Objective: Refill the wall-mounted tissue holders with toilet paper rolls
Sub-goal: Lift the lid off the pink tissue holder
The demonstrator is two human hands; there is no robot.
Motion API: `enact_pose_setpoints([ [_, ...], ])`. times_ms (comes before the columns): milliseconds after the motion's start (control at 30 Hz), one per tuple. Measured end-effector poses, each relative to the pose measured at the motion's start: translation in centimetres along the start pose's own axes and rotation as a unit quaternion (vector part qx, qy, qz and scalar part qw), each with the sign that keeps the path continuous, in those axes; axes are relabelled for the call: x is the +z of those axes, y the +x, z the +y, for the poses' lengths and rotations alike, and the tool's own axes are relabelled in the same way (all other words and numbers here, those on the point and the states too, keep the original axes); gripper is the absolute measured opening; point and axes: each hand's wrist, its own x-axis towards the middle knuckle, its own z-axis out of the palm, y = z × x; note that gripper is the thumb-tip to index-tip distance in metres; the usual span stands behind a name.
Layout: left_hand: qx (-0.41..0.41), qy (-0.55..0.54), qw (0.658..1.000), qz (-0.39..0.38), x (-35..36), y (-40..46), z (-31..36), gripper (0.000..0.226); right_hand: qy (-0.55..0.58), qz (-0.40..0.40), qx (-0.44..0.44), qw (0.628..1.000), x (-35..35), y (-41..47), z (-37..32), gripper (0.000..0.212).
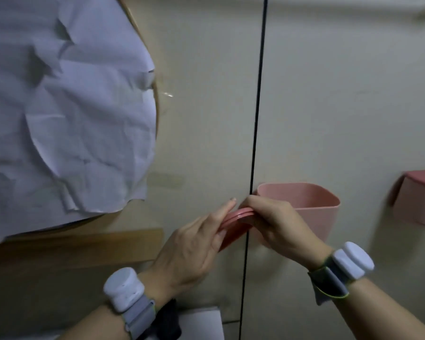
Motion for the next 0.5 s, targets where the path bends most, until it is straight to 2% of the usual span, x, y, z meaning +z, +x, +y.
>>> enact_pose_setpoints([
  [100, -0.074, -0.063, 0.995, 0.019, 0.1, -3.4, -1.1, 0.050, 0.007, -0.033, 0.065, 0.997, 4.0, -1.1, -2.1, 0.010],
  [200, -0.171, -0.122, 0.975, 0.067, 1.3, -7.0, -2.4, 0.041, 0.072, -0.046, 0.197, 0.977, 7.4, -3.9, -2.8, 0.015],
  [367, -0.328, -0.205, 0.916, 0.107, 4.5, -13.2, -3.7, 0.034, 0.259, -0.083, 0.378, 0.885, 12.9, -10.7, -4.3, 0.036],
  [500, -0.421, -0.249, 0.869, 0.073, 7.5, -15.8, -4.3, 0.030, 0.298, -0.075, 0.454, 0.836, 16.7, -14.3, -4.4, 0.041],
])
